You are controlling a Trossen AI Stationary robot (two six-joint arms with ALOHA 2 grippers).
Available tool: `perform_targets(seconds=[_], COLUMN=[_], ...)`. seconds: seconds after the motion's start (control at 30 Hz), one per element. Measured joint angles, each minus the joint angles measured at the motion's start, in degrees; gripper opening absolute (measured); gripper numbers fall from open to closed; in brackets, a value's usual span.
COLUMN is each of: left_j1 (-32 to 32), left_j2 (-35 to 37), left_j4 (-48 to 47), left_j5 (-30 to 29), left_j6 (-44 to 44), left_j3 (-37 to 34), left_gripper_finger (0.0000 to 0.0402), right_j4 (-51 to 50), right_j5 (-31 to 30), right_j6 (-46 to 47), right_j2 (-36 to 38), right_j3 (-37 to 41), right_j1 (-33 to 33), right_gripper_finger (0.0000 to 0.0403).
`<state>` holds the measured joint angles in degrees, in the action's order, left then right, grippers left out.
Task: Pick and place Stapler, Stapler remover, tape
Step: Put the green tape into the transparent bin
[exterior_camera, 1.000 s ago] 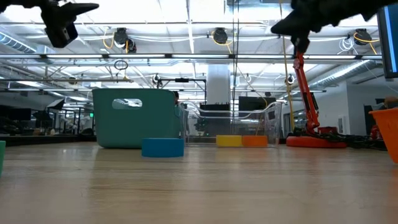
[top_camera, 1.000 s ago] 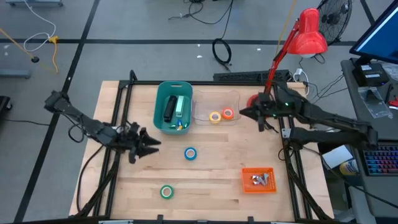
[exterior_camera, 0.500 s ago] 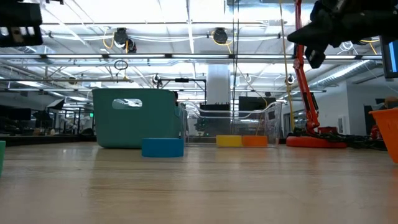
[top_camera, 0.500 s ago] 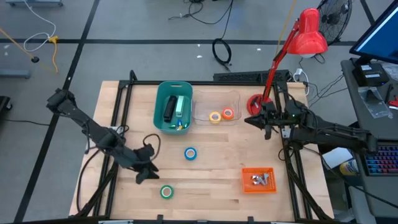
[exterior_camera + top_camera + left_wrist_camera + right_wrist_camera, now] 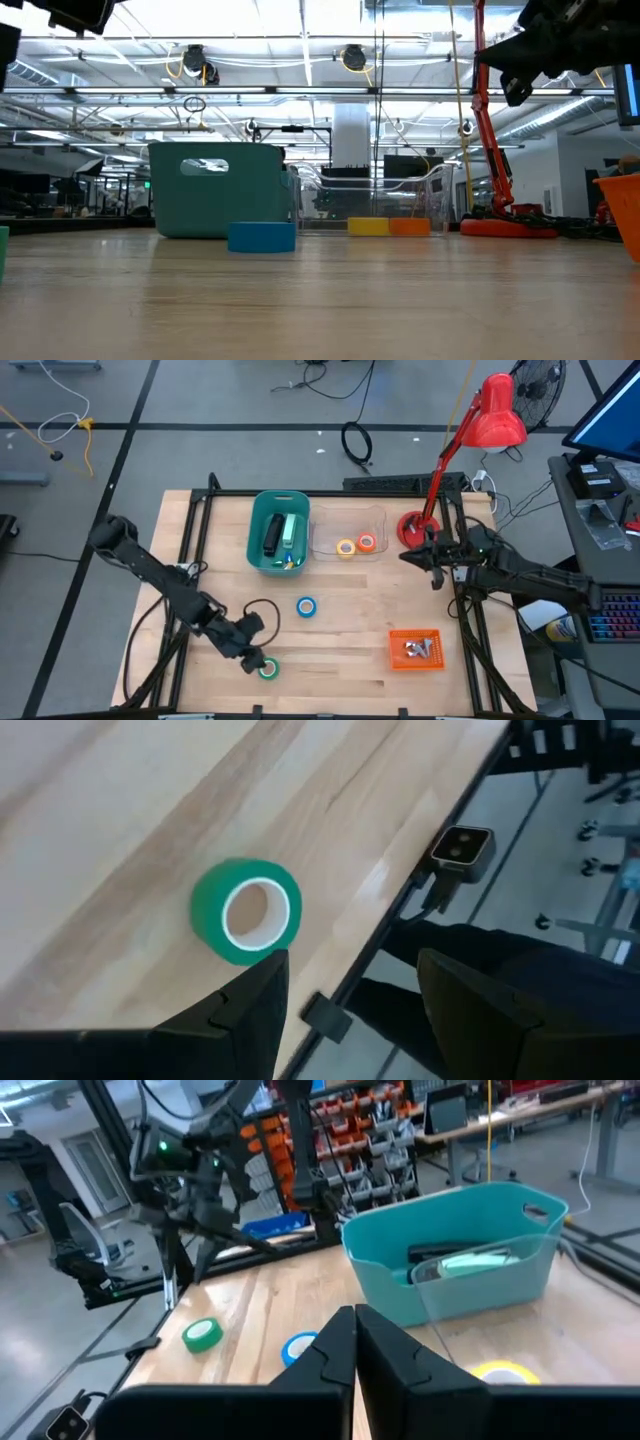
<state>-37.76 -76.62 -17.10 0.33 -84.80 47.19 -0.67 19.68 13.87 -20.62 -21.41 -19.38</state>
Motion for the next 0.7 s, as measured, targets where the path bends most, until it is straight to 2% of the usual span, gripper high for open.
perform_targets(seconds=[0.33, 0.53, 0.7], left_j1=[0.02, 0.50, 1.15], left_j2=[-7.22, -8.48, -9.14], left_j4=[-2.57, -5.19, -5.41], left_j5=[7.58, 6.46, 2.45], left_j6=[-12.13, -16.89, -16.80], left_j3=[2.28, 2.31, 2.35], left_gripper_finger=[0.0225, 0.0225, 0.0225], right_j4=[0.00, 0.00, 0.00], right_j5=[0.11, 0.13, 0.15], right_j6=[-0.13, -0.24, -1.22], right_j2=[2.91, 2.91, 2.91], right_j3=[0.48, 0.48, 0.48], right_j1=[-0.02, -0.02, -0.02], right_gripper_finger=[0.0000, 0.0000, 0.0000])
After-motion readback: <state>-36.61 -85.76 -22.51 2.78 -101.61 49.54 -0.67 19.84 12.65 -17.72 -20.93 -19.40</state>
